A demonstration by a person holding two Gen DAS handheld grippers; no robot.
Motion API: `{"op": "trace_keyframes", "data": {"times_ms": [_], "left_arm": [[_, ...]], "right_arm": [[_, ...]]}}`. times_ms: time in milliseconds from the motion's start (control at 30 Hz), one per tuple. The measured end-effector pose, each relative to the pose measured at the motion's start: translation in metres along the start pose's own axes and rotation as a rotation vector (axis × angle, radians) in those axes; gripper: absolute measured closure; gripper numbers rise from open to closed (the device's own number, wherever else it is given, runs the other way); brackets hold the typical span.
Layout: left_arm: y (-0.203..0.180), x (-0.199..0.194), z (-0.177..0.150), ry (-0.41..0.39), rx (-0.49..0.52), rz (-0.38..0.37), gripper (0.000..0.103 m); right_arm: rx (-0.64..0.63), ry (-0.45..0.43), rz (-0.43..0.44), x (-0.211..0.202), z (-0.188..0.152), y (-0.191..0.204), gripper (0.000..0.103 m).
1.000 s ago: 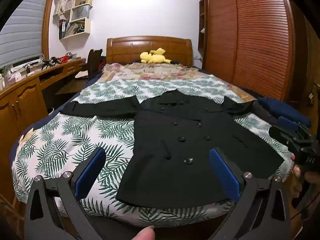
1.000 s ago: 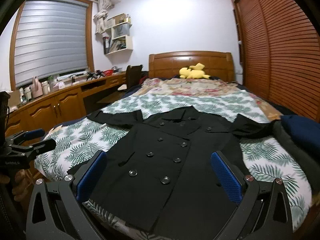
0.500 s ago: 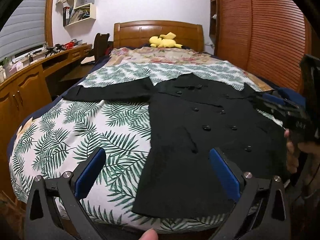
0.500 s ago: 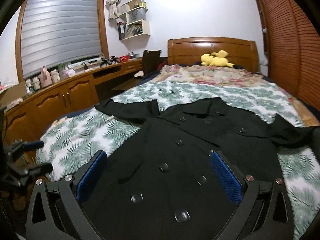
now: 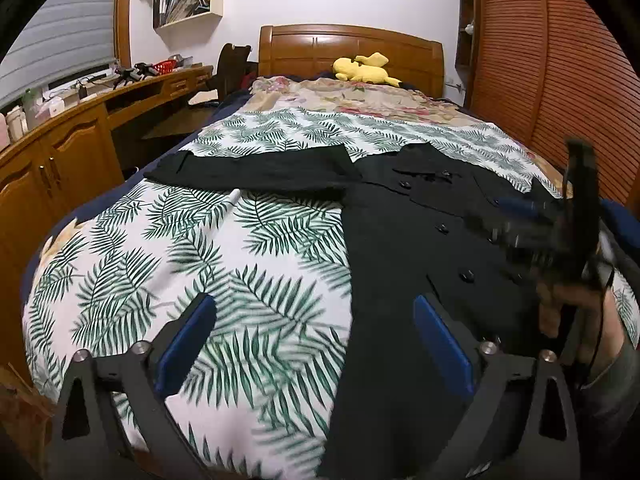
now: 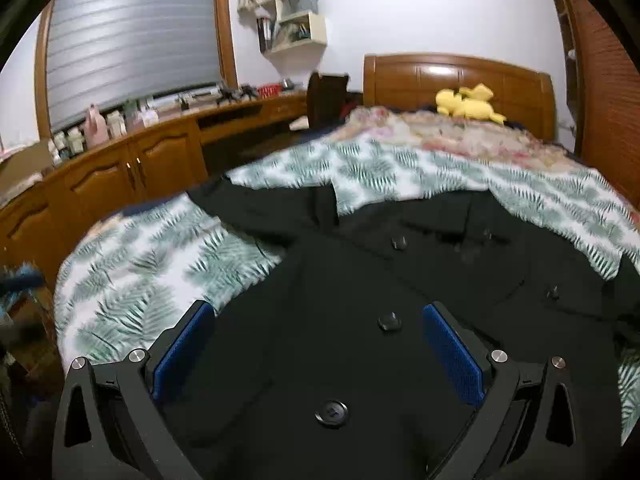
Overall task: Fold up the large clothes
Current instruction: 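Move the left tool down to the coat sleeve cuff and close on it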
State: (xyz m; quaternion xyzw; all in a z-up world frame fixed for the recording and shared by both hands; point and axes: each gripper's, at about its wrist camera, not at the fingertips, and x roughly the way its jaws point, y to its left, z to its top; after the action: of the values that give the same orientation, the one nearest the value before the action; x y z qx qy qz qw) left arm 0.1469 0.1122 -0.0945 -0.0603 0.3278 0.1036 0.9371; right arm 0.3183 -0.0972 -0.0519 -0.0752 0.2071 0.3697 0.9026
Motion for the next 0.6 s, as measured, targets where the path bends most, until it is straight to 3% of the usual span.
{"op": "trace_keyframes", "data": {"times_ms": [100,300,600], "left_arm": [[0.01,0.021,0.015,0.022,-0.012,-0.017,0.014],[0.035,0.068,0.051,0.04,-0.06,-0.072,0.022],[0.078,0.152,0.099,0.088,-0.178,-0.084,0.036]], "right_arm": [[0.009,0.052,0.008,0.01,-0.008,-0.013,0.0],[0.013,0.07,0.024,0.005,-0.007,-0.027,0.0],[-0.022,0.124,0.012,0.026,0.005,-0.01,0.0]]}}
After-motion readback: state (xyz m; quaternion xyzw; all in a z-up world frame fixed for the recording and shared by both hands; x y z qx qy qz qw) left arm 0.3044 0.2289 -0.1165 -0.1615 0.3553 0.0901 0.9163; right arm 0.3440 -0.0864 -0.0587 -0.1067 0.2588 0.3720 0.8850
